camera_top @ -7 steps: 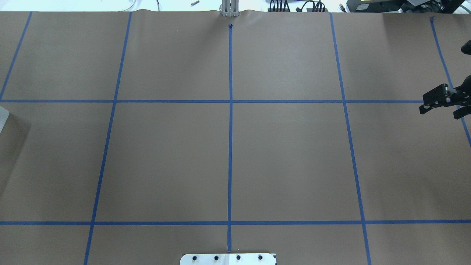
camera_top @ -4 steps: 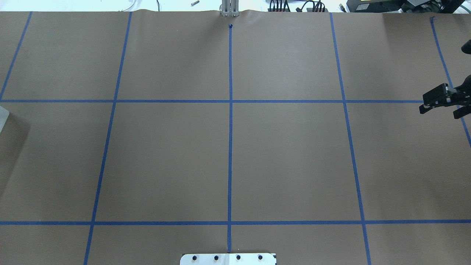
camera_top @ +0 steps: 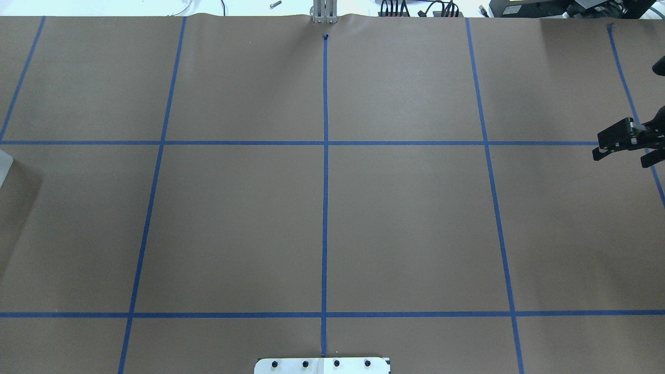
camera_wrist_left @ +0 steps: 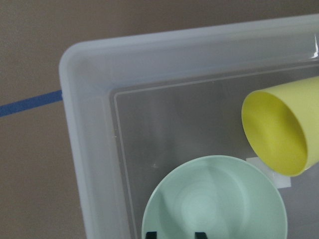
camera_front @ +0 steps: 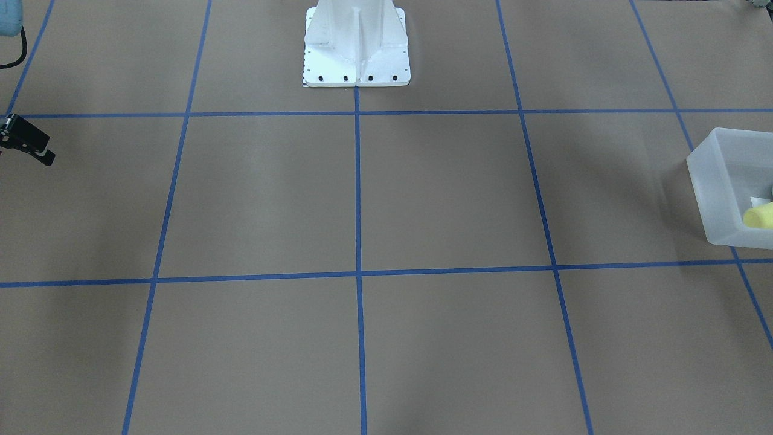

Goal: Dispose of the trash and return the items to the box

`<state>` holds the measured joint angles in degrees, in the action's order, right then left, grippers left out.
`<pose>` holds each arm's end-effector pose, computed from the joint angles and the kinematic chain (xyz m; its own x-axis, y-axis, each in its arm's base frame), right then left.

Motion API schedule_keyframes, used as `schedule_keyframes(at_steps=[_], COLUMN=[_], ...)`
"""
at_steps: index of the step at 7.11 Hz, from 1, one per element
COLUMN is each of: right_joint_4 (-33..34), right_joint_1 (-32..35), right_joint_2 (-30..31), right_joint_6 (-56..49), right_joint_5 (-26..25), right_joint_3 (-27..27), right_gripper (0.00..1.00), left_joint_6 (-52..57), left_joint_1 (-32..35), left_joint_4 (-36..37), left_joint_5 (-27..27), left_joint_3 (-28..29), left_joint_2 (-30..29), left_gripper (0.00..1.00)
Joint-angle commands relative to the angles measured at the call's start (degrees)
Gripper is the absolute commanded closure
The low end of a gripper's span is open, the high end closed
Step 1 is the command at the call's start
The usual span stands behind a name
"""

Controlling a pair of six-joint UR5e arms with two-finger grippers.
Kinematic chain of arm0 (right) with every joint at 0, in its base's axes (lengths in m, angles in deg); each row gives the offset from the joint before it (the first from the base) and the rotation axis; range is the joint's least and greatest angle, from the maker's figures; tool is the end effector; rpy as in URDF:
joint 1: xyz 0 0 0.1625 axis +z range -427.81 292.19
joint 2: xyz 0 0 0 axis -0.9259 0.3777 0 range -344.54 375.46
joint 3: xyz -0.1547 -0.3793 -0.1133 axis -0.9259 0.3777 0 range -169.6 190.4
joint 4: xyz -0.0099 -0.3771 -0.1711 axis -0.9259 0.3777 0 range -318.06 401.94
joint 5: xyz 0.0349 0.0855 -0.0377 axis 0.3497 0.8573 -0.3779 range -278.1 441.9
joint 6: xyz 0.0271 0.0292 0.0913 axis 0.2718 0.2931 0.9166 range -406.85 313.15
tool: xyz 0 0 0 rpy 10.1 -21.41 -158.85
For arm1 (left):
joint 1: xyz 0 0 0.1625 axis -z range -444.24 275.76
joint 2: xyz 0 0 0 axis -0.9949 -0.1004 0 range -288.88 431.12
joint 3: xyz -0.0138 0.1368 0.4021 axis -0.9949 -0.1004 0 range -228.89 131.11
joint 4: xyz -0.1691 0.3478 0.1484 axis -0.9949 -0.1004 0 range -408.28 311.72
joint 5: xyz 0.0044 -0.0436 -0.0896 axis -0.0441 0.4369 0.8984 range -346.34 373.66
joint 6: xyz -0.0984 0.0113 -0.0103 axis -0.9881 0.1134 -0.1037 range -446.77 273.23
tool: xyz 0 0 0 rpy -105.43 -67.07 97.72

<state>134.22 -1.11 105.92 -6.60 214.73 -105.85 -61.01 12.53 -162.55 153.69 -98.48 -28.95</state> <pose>-0.1258 -0.4579 0.4440 0.6665 0.1326 0.7336 -0.0890 0.9912 -0.0984 -0.1161 -0.4950 0.8531 0.6167 0.2887 -0.7323 -0.1675 0.9572 0.2362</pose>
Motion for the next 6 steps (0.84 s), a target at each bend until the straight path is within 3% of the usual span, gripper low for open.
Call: schedule_keyframes(at_steps=[1,2,4,6], right_joint_4=[0.0,0.0,0.6,0.7], right_joint_1=[0.3,1.4,7.6,10.0], right_joint_2=[0.2,2.2,7.5,9.9], right_joint_6=[-0.3,-1.0,-11.4,-15.6], right_joint_5=[0.1,0.1,0.5,0.6], right_joint_3=[-0.2,-1.4,-2.5,-2.1], right_gripper=[0.0,0.0,0.0,0.0], left_joint_6=[-3.9,-4.5,-17.2,-27.0], left_joint_1=[0.1,0.1,-1.7,-8.0], left_joint_4=[8.6,15.4,18.3,22.8], left_joint_5=[0.0,-0.5,-0.6,-0.6], left_joint_3=[-11.0,-18.6,-34.3,-47.3], left_joint_2=[-0.3,0.2,4.9,8.5], left_gripper=[0.05,0.04,0.04,0.03])
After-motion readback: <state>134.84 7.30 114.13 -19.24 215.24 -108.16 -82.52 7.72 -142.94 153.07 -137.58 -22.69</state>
